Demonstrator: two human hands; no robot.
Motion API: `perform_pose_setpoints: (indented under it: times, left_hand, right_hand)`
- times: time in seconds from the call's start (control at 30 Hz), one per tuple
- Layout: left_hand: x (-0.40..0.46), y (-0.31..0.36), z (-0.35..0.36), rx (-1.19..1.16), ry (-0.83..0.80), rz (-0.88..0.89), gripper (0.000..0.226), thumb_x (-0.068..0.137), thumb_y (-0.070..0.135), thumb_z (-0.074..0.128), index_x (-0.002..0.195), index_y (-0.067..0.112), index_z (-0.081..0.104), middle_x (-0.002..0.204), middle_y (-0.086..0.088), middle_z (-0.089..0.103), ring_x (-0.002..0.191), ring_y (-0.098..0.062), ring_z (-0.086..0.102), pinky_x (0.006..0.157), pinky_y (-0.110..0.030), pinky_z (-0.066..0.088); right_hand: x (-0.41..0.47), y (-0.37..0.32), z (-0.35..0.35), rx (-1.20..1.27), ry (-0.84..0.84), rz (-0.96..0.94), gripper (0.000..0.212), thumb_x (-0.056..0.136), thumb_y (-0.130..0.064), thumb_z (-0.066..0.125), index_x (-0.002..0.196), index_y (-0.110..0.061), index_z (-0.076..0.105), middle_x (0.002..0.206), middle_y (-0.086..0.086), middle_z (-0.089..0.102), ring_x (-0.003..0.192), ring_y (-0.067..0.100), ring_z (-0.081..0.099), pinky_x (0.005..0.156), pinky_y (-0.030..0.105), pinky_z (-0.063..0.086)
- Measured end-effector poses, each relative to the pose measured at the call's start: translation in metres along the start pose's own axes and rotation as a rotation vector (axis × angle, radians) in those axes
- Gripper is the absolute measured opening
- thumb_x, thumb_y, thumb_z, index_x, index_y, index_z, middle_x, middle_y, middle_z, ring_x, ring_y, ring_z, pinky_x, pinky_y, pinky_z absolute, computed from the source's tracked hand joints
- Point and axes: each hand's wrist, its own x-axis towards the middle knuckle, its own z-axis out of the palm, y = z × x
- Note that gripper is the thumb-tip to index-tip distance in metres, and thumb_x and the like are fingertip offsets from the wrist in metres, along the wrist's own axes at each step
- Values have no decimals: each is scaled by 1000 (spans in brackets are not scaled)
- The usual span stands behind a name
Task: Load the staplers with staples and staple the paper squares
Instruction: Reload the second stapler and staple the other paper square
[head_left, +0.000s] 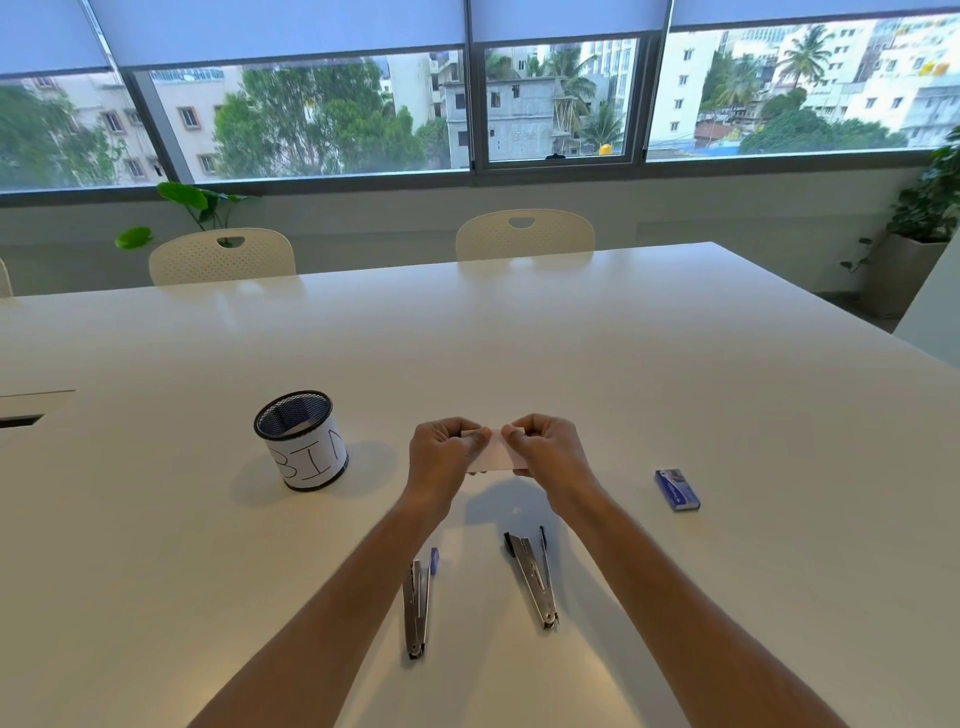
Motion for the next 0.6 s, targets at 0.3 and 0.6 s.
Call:
perform_pose_setpoints:
  times: [0.3,0.6]
  left_hand:
    - [-3,-3,0,-16,10,-16,20,88,9,63,70,9,70,69,-9,66,56,-20,59,45,-21,47]
    - [-6,2,5,-36,-1,12,24,95,17,56,76,12,70,68,-6,67,51,-14,60,48,-24,49]
  right_hand:
    - [1,12,5,-10,79,-28,24,94,-16,58,73,-12,68,78,8,67,74,19,62,54,24,49]
    - [3,8,5,-138,190,-85,38,98,-30,51,71,-9,66,73,12,69,61,20,61,50,27,49]
